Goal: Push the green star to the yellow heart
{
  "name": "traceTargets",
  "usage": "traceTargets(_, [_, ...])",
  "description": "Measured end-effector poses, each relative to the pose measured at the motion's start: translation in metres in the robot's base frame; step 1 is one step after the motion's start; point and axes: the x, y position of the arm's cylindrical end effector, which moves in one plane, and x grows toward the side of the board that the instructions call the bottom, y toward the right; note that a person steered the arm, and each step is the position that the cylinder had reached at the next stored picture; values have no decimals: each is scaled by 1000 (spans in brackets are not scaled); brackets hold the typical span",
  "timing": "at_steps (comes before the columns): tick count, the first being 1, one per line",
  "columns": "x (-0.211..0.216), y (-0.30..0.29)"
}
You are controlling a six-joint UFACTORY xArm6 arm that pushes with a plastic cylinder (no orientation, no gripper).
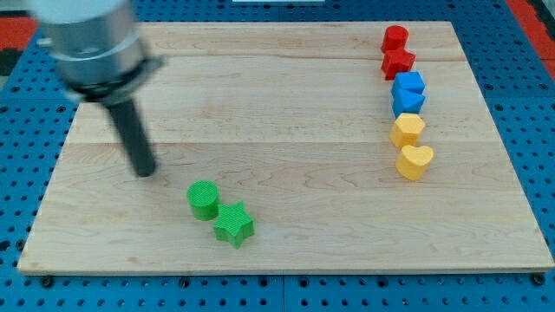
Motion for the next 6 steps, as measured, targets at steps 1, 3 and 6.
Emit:
traceTargets(1, [64, -5])
traceTargets(3, [77, 132])
traceTargets(6, [55, 274])
